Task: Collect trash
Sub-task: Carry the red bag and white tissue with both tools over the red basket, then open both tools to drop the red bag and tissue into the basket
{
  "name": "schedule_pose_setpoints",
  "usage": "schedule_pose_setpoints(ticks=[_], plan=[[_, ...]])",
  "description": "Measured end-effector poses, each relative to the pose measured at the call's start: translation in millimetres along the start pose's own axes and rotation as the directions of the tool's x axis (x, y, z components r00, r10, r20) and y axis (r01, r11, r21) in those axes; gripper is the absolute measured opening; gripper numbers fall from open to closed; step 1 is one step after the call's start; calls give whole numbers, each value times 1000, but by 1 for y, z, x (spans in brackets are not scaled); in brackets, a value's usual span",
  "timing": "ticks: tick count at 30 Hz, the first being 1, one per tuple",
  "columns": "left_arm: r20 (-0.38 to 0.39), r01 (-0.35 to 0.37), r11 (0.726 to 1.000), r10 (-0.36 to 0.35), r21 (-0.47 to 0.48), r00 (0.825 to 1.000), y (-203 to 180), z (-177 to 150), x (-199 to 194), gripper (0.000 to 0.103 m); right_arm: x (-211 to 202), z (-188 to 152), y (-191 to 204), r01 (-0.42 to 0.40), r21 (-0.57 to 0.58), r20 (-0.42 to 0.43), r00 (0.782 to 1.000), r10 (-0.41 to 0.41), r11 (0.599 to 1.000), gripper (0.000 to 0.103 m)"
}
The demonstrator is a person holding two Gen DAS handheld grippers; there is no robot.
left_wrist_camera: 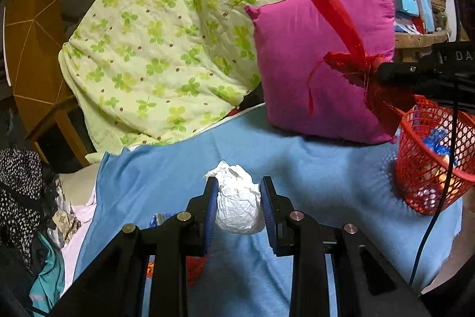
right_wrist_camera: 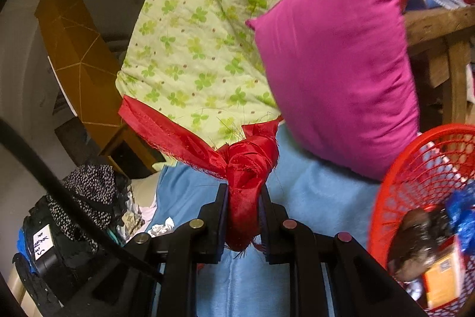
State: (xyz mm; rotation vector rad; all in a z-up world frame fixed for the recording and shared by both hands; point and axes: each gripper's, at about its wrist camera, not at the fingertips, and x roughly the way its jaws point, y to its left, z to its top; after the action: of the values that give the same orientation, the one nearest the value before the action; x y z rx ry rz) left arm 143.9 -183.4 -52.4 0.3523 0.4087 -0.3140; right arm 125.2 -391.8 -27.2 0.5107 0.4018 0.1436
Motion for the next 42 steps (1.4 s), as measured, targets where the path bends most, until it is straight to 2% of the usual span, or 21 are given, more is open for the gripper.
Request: schedule_pose_setpoints(ticks=[8,17,25,31,35,37,42], plan=[[43,24,998,-27,66,999,-40,25,-11,30,-44,13,-16,15,3,91,996,-16,1000,20],[79,46,990,-56,131,995,-81,49,-21,30,-86,24,-50,35,56,162,986,-44,998,20],[105,77,976,-100,203,989,-123,70,-31,30,-127,22,-93,60,149,213,973,-92,987,20],[123,122,967,-152,225,981,-149,86,-35,30,-145,18,-124,96,225,210,967,-144,970,20],[110,270,946,-292,180,950,-159,101,-30,30,-148,14,-145,133,278,173,967,-186,951,20],[94,370,917,-386,148,918,-163,106,-24,31,-146,13,-154,144,308,151,969,-198,940,20],[14,518,849,-522,102,853,-182,105,0,34,-143,8,-172,177,359,106,968,-228,916,20]])
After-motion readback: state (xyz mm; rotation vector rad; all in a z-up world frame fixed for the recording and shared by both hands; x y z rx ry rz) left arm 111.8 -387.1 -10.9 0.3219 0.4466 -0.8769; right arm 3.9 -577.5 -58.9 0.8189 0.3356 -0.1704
